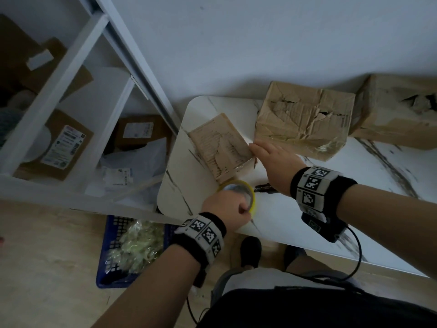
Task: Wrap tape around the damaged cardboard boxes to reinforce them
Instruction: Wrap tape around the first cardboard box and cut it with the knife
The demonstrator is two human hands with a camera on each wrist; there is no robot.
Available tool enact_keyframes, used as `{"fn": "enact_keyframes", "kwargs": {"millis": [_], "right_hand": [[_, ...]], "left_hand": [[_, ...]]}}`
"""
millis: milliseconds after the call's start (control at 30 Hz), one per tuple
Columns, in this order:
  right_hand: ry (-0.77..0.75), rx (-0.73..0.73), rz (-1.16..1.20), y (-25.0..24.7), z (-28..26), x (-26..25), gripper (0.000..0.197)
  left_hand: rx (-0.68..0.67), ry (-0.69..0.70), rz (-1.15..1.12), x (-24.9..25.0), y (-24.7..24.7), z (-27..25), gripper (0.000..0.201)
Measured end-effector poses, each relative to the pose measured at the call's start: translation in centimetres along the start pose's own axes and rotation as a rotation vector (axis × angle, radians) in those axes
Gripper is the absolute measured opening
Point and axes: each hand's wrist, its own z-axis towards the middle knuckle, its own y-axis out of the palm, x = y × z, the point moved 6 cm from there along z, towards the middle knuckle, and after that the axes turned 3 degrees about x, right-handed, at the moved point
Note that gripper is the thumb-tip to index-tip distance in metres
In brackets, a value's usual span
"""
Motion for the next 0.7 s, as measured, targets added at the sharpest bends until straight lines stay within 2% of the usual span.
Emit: {"fn": "enact_keyframes", "kwargs": {"millis": [33, 133, 233, 367, 433, 533, 600, 700], "right_hand": [[0.027, 0.004, 0.029, -0.1, -0.2, 0.3, 0.077], [0.119, -0.020, 0.119, 0.0, -0.6, 1.8, 0.056], [0.195, -0.095, 0.244, 0.6, -0.8, 3.2, 0.039], [0.305, -0.118, 0.666, 0.5, -1.9, 3.9, 0.031], [0.350, -0.163, 0.879, 0.2, -2.6, 3.8, 0.032], [0.372, -0.271, 1.071, -0.5, -3.6, 3.9, 0.046], [0.378, -0.262, 1.139, -1.2, -4.0, 4.3, 0.064], [0.352, -0.163, 1.186, -2.8, -4.4, 4.8, 0.067]], "left_hand": [[0.035, -0.028, -0.075, -0.2, -0.5, -0.2, 0.013], [0.189, -0.121, -0.378, -1.1, -1.8, -0.7, 0.022], [0.258, -0.170, -0.622, -1.1, -2.6, -0.8, 0.008], [0.295, -0.190, -0.789, 0.5, -3.5, -1.0, 0.009], [0.332, -0.185, -0.814, 1.3, -3.9, -0.9, 0.013], [0.369, -0.193, -0.854, 2.4, -4.1, -0.7, 0.015], [0.361, -0.184, -0.879, 3.1, -4.0, -0.6, 0.009], [0.373, -0.191, -0.894, 4.1, -4.1, -0.6, 0.008]]}}
